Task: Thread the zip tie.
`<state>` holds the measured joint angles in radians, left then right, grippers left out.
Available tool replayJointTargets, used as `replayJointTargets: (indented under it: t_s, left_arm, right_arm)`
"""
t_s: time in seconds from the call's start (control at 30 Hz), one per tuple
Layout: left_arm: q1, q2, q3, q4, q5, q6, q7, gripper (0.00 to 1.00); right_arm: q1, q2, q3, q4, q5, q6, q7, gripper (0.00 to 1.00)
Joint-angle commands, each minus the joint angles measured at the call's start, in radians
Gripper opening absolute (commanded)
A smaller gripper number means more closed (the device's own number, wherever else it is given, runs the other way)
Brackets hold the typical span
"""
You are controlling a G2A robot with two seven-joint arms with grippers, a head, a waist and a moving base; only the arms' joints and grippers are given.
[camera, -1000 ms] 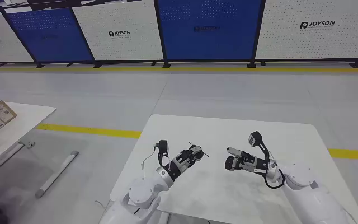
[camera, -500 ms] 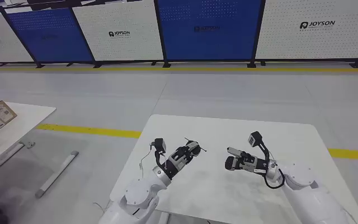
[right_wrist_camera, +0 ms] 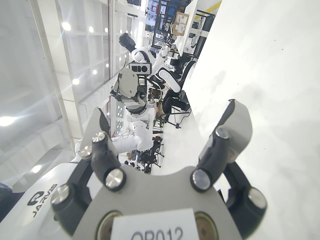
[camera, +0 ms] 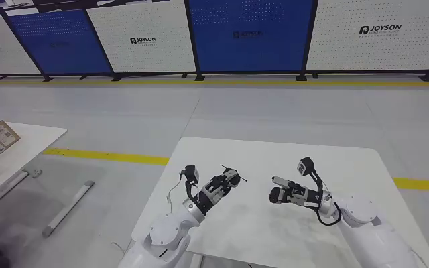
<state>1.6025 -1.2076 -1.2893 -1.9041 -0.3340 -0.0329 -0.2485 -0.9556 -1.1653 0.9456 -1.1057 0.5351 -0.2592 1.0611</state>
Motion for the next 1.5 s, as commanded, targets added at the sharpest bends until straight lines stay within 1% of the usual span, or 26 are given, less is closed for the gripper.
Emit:
replayJointTargets:
  t_s: [0.0, 0.03, 0.07, 0.1, 0.13, 0.6, 0.67, 0.73, 0.8, 0.9, 0.97, 1.0, 1.4, 1.43, 1.47]
  left_arm:
    - [-0.007, 0.000, 0.007, 0.010, 0.028, 0.025, 0.018, 0.00]
    - [-0.006, 0.001, 0.013, 0.016, 0.061, 0.056, 0.033, 0.00]
    - [-0.003, 0.002, 0.019, 0.020, 0.078, 0.096, 0.031, 0.00]
    - [-0.007, 0.003, 0.018, 0.012, 0.095, 0.127, 0.033, 0.00]
    - [-0.008, 0.004, 0.017, 0.006, 0.103, 0.134, 0.040, 0.00]
    - [-0.007, 0.004, 0.017, 0.009, 0.105, 0.134, 0.040, 0.00]
    - [-0.007, 0.005, 0.018, 0.033, 0.123, 0.125, 0.039, 0.00]
    - [-0.004, 0.007, 0.016, 0.068, 0.147, 0.110, 0.036, 0.00]
    - [0.004, 0.010, 0.023, 0.102, 0.195, 0.086, 0.030, 0.00]
    - [0.010, 0.013, 0.035, 0.134, 0.256, 0.073, 0.010, 0.00]
    - [0.015, 0.015, 0.043, 0.159, 0.302, 0.060, 0.016, 0.00]
    - [0.017, 0.015, 0.045, 0.162, 0.291, 0.053, 0.015, 0.00]
    - [0.017, 0.015, 0.045, 0.162, 0.291, 0.053, 0.015, 0.00]
    - [0.015, 0.014, 0.049, 0.166, 0.302, 0.052, 0.022, 0.00]
    - [0.008, 0.013, 0.065, 0.180, 0.351, 0.050, 0.053, 0.00]
  right_arm:
    - [0.000, 0.000, 0.000, 0.000, 0.000, 0.000, 0.000, 1.00]
    - [0.000, 0.000, 0.000, 0.000, 0.000, 0.000, 0.000, 1.00]
    - [0.000, 0.000, 0.000, 0.000, 0.000, 0.000, 0.000, 1.00]
    - [0.000, 0.000, 0.000, 0.000, 0.000, 0.000, 0.000, 1.00]
    - [0.000, 0.000, 0.000, 0.000, 0.000, 0.000, 0.000, 1.00]
    - [0.000, 0.000, 0.000, 0.000, 0.000, 0.000, 0.000, 1.00]
    - [0.000, 0.000, 0.000, 0.000, 0.000, 0.000, 0.000, 1.00]
    - [0.000, 0.000, 0.000, 0.000, 0.000, 0.000, 0.000, 1.00]
    - [0.000, 0.000, 0.000, 0.000, 0.000, 0.000, 0.000, 1.00]
    - [0.000, 0.000, 0.000, 0.000, 0.000, 0.000, 0.000, 1.00]
    - [0.000, 0.000, 0.000, 0.000, 0.000, 0.000, 0.000, 1.00]
    - [0.000, 0.000, 0.000, 0.000, 0.000, 0.000, 0.000, 1.00]
    - [0.000, 0.000, 0.000, 0.000, 0.000, 0.000, 0.000, 1.00]
    - [0.000, 0.000, 0.000, 0.000, 0.000, 0.000, 0.000, 1.00]
    - [0.000, 0.000, 0.000, 0.000, 0.000, 0.000, 0.000, 1.00]
